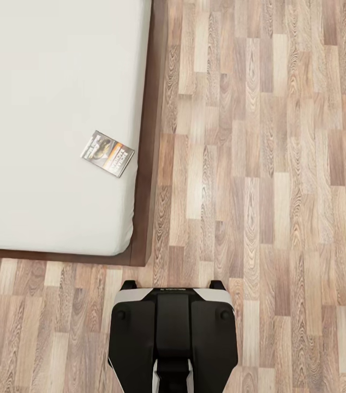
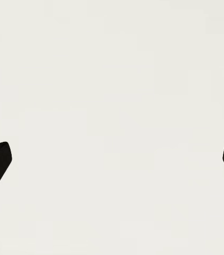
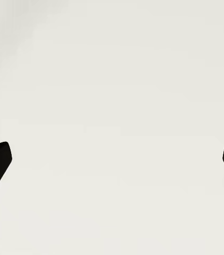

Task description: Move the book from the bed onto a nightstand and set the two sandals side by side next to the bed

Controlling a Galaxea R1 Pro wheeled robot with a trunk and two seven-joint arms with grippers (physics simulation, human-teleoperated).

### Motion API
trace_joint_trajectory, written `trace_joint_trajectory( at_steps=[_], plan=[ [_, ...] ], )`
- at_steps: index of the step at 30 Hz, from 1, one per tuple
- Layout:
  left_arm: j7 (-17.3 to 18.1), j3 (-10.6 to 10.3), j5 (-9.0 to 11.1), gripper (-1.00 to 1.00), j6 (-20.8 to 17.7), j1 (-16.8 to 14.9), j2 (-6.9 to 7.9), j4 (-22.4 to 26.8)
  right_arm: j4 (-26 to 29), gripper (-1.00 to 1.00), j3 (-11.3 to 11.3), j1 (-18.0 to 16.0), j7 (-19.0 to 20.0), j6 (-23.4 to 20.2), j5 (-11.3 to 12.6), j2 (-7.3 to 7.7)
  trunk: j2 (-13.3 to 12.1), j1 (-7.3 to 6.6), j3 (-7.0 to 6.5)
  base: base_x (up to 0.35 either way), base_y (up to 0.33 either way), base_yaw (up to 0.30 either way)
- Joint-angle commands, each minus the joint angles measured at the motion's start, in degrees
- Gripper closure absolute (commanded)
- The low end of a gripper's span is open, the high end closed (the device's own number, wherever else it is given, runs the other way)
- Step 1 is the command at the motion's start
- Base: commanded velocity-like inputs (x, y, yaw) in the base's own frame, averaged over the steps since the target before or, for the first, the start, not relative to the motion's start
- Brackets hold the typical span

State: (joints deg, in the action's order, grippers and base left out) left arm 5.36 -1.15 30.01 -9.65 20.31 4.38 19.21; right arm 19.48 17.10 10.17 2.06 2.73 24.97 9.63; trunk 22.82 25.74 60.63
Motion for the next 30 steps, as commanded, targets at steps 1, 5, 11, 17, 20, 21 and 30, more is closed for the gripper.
trace_joint_trajectory(
  at_steps=[1,5,11,17,20,21,30],
  plan=[
    [0.0,-0.1,0.5,-1.00,-0.4,-0.1,0.03,0.1,0.1,-1.00,0.3,0.1,0.0,0.2,0.6,0.07,0.1,0.05,-0.04,0.000,0.000,0.000],
    [0.0,-0.1,0.5,-1.00,-0.4,-0.7,-0.01,-0.1,0.0,-1.00,0.3,0.1,0.0,0.2,0.5,0.16,0.1,0.05,-0.42,0.000,0.000,0.000],
    [0.0,-0.1,0.5,-1.00,-0.4,-1.4,-0.05,-0.3,-0.1,-1.00,0.2,0.0,0.0,0.2,0.5,0.21,0.1,0.05,-0.99,0.000,0.000,0.000],
    [0.0,-0.1,0.5,-1.00,-0.4,-1.7,-0.07,-0.3,-0.1,-1.00,0.3,0.0,0.0,0.2,0.5,0.09,0.1,0.05,-1.56,0.000,0.000,0.000],
    [0.0,-0.1,0.5,-1.00,-0.4,-1.8,-0.07,-0.3,0.0,-1.00,0.4,0.0,0.0,0.2,0.4,0.01,0.1,0.05,-1.84,0.000,0.000,0.000],
    [0.0,-0.1,0.5,-1.00,-0.4,-1.8,-0.07,-0.3,0.0,-1.00,0.4,0.0,0.0,0.1,0.4,-0.02,0.1,0.05,-1.93,0.000,0.000,0.000],
    [0.0,-0.1,0.5,-1.00,-0.4,-1.9,-0.07,-0.3,0.2,-1.00,0.6,0.0,0.0,0.1,0.2,-1.44,0.1,0.05,-2.75,0.000,0.000,0.000]
  ],
)
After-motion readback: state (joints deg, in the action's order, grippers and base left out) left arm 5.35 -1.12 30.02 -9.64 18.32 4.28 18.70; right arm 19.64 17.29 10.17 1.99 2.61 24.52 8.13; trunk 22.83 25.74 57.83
